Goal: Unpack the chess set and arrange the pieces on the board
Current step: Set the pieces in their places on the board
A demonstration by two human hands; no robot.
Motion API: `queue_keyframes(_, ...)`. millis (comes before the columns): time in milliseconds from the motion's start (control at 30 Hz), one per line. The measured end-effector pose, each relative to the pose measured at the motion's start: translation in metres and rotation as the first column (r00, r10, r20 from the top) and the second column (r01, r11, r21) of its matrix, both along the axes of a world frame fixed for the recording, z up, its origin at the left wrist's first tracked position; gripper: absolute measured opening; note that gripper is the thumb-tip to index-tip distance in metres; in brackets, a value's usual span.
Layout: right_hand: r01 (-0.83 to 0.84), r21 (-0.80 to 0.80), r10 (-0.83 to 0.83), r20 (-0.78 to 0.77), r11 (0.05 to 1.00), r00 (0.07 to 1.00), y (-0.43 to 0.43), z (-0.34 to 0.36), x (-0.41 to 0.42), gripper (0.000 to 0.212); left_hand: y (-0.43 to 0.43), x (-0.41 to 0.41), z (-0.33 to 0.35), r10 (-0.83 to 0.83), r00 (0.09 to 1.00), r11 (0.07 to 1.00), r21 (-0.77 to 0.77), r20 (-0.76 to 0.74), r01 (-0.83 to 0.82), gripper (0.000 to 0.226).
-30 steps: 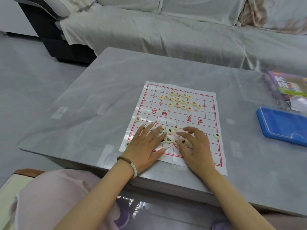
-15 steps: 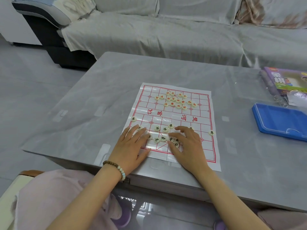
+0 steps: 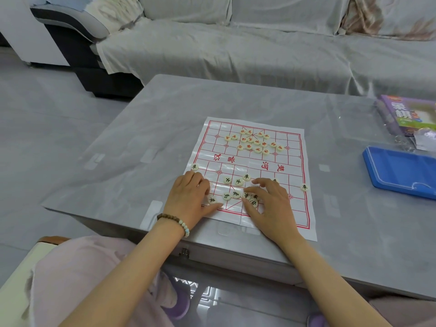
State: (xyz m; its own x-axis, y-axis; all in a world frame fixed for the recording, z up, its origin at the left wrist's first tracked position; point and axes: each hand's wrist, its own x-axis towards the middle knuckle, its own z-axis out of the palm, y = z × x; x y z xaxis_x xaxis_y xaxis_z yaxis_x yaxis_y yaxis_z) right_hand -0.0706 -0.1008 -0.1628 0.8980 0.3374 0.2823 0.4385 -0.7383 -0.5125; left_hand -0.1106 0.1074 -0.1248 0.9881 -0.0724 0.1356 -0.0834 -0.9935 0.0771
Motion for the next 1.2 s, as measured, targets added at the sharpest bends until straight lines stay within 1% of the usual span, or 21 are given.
queue_keyframes(100, 0.002, -0.005, -0.002, 0.005, 1.000, 1.000, 0.000, -0.001, 0.000, 0.033, 0.005, -0.004, 0.001, -0.046, 0.998, 0.994, -0.105, -0.049, 0.041, 0.040)
queue_keyframes(167, -0.002, -0.017, 0.002, 0.000, 1.000, 1.000, 0.001, -0.001, 0.001, 0.034, 0.008, -0.005, 0.002, -0.065, 0.996, 0.988, -0.141, -0.062, 0.056, 0.036)
queue_keyframes(300, 0.000, -0.024, 0.000, 0.001, 1.000, 1.000, 0.001, -0.002, 0.001, 0.034, 0.009, -0.003, 0.002, -0.041, 0.994, 0.991, -0.131, -0.106, 0.027, 0.037)
queue_keyframes(400, 0.003, -0.026, -0.002, 0.008, 1.000, 1.000, 0.001, -0.001, 0.001, 0.034, 0.009, -0.002, 0.003, -0.014, 0.995, 0.995, -0.104, -0.102, 0.004, 0.042)
queue_keyframes(467, 0.005, -0.032, -0.005, 0.013, 0.999, 1.000, 0.001, -0.001, 0.000, 0.034, 0.010, -0.003, 0.003, -0.010, 0.993, 0.990, -0.142, -0.114, -0.007, 0.044)
queue_keyframes(600, 0.003, -0.043, -0.002, 0.022, 0.999, 1.000, 0.001, -0.001, 0.001, 0.034, 0.013, -0.004, 0.002, -0.014, 0.993, 0.979, -0.205, -0.120, -0.011, 0.036)
queue_keyframes(667, 0.004, -0.050, -0.003, 0.023, 0.999, 1.000, 0.001, -0.001, 0.001, 0.034, 0.013, -0.002, 0.004, -0.008, 0.996, 0.969, -0.246, -0.093, -0.015, 0.035)
queue_keyframes(733, 0.006, -0.052, -0.004, 0.025, 0.999, 1.000, 0.001, -0.001, 0.001, 0.032, 0.012, 0.004, 0.009, 0.028, 0.999, 0.946, -0.322, -0.028, -0.036, 0.032)
queue_keyframes(800, 0.004, -0.045, -0.003, 0.025, 0.999, 1.000, 0.000, -0.001, 0.002, 0.029, 0.013, 0.014, 0.014, 0.102, 0.995, 0.898, -0.431, 0.004, -0.090, 0.028)
queue_keyframes(867, 0.001, -0.034, 0.000, 0.021, 0.999, 1.000, 0.000, -0.001, 0.002, 0.028, 0.016, 0.028, 0.018, 0.172, 0.985, 0.817, -0.554, -0.026, -0.158, 0.025)
queue_keyframes(900, 0.000, -0.028, 0.001, 0.018, 1.000, 1.000, 0.000, -0.001, 0.002, 0.028, 0.016, 0.036, 0.018, 0.191, 0.980, 0.799, -0.573, -0.048, -0.183, 0.025)
queue_keyframes(1033, -0.029, -0.037, 0.029, 0.013, 0.999, 0.999, 0.001, 0.001, 0.000, 0.038, 0.015, 0.060, 0.011, 0.188, 0.977, 0.844, -0.492, -0.100, -0.213, 0.026)
queue_keyframes(1200, -0.146, -0.207, 0.124, -0.116, 0.967, 0.985, 0.004, 0.006, 0.001, 0.061, 0.007, 0.071, 0.007, 0.152, 0.982, 0.901, -0.391, -0.115, -0.186, 0.032)
